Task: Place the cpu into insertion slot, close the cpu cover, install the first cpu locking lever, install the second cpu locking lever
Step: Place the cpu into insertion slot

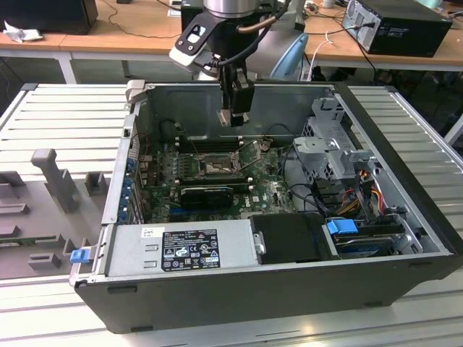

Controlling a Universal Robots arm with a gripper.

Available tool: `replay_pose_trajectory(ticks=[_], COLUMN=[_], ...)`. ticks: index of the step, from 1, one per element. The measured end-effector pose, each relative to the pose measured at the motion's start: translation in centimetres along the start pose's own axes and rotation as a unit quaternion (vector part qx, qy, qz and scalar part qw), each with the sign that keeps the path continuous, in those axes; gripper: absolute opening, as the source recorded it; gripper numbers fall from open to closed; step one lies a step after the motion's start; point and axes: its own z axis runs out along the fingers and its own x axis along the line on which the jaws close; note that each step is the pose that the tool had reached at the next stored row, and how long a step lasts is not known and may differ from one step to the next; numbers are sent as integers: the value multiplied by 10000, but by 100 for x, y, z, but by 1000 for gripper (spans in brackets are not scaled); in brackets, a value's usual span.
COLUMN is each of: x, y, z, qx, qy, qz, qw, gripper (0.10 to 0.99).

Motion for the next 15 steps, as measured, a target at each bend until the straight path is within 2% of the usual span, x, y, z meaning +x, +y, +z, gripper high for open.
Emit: replay_pose_trajectory(ticks=[6, 15], x=[0, -1], y=[-1, -4], z=[6, 40], qx=[-3, -4], qy=[-13, -15], qz=[150, 170], qw=[9999, 9999], gripper=[525, 525])
